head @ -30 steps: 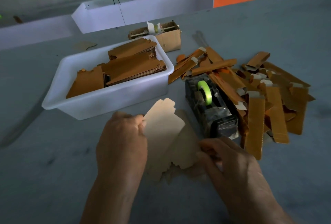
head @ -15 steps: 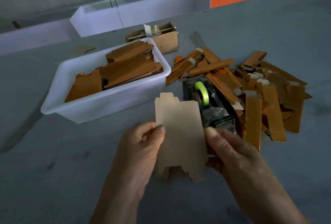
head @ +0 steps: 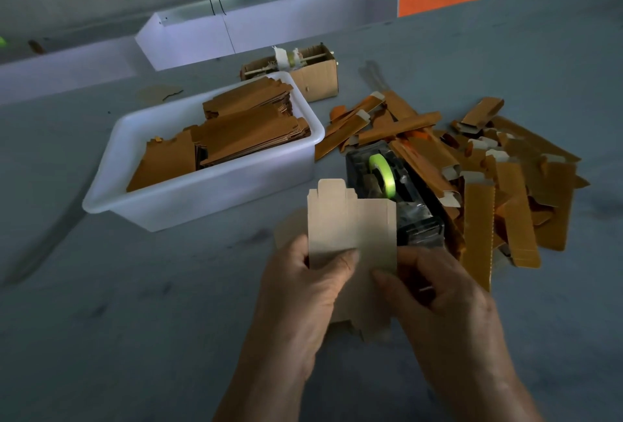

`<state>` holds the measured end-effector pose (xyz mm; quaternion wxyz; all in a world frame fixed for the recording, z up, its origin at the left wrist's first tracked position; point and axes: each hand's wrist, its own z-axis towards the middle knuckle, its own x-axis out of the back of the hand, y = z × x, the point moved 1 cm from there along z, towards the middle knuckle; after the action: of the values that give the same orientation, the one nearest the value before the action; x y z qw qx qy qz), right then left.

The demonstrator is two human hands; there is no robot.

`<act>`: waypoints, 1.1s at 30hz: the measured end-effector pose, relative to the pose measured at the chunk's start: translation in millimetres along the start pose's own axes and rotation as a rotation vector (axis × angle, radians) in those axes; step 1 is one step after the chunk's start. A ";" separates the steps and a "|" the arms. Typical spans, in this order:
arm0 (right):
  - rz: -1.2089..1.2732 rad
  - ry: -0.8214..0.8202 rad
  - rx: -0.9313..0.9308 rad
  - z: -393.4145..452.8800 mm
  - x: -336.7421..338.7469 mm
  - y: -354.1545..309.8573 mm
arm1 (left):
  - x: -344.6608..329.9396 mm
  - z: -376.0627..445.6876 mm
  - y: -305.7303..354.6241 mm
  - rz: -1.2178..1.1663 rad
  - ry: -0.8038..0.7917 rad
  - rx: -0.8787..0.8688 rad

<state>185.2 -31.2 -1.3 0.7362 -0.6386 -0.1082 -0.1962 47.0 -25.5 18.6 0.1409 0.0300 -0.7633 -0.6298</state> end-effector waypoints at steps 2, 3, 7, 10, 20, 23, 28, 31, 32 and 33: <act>-0.086 0.055 0.101 -4.1 -1.6 -6.2 | -5.0 -1.8 1.0 0.065 0.053 -0.032; -0.074 0.046 0.109 -6.1 -3.8 -9.1 | -6.7 -2.6 1.9 0.094 0.081 -0.048; 0.061 -0.059 0.152 -11.9 -5.8 -13.9 | -10.4 -6.3 3.7 0.081 0.060 -0.065; 0.171 -0.196 0.192 -11.6 -1.3 -19.0 | -4.5 -8.4 6.2 0.034 -0.067 -0.048; 0.201 -0.120 -0.097 -1.0 11.6 -12.6 | 10.0 -13.8 9.1 0.131 -0.312 -0.057; 0.490 -0.266 -0.291 2.5 11.7 -8.7 | 9.1 -16.8 8.4 0.099 -0.446 0.006; 0.690 -0.290 -0.393 3.0 12.2 -8.1 | 2.9 -14.2 1.4 0.094 -0.277 0.010; 0.679 -0.229 -0.372 4.9 12.8 -10.9 | -0.1 -14.6 0.1 0.114 -0.157 -0.102; 0.680 -0.208 -0.368 5.5 12.9 -12.0 | -1.9 -14.8 -0.8 0.120 -0.110 -0.133; 0.679 -0.187 -0.366 6.0 12.9 -12.6 | -3.9 -15.7 -0.8 0.122 -0.063 -0.153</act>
<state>192.0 -28.6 16.3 0.6204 -0.7736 0.0795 0.1014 54.6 -39.7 19.7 0.1569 -0.0470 -0.7174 -0.6772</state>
